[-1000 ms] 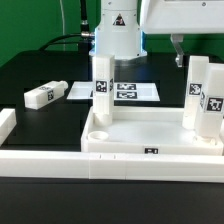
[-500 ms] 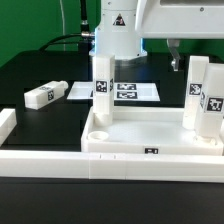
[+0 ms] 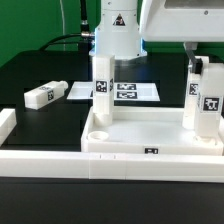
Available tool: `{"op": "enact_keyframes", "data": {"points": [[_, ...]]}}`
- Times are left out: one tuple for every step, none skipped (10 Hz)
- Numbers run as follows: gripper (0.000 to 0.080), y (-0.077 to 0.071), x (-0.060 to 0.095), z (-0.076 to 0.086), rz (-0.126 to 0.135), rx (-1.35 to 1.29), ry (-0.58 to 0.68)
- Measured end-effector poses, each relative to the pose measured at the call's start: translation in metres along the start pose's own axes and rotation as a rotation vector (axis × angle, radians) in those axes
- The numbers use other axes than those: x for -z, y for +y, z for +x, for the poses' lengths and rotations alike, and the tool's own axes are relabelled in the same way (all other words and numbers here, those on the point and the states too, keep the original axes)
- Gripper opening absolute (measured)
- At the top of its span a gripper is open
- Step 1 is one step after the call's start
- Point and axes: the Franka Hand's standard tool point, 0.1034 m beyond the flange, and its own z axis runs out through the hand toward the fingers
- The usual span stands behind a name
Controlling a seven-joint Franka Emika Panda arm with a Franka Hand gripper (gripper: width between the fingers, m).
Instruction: Assemble desk
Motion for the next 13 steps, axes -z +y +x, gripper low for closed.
{"op": "enact_keyframes", "data": {"points": [[0.0288,0.0,-0.0001,0.0,0.0,0.0,0.0],[0.0288,0.0001,0.0,0.0,0.0,-0.004,0.0],[0.0288,0.0002,0.0,0.0,0.0,-0.03,0.0],[0.0288,0.0005,0.0,0.0001,0.0,-0.031,0.0],[0.0288,0.0003,-0.0001,0.0001,0.002,-0.106,0.0],[0.0288,0.0003,-0.0002,0.0001,0.002,-0.194,0.0],[0.0288,0.0003,-0.0002,0.0001,0.002,-0.254,0.0],[0.0288,0.0002,-0.0002,0.0,0.002,-0.322,-0.001],[0.029,0.0001,-0.0002,0.0,0.002,-0.401,-0.001],[0.029,0.0001,-0.0002,0.0,0.002,-0.462,-0.001],[0.029,0.0,-0.0003,0.0,0.002,-0.531,-0.001],[0.029,-0.0003,-0.0004,-0.0001,0.003,-0.616,-0.002],[0.029,-0.0002,-0.0006,-0.0003,0.004,-0.72,-0.003]]}}
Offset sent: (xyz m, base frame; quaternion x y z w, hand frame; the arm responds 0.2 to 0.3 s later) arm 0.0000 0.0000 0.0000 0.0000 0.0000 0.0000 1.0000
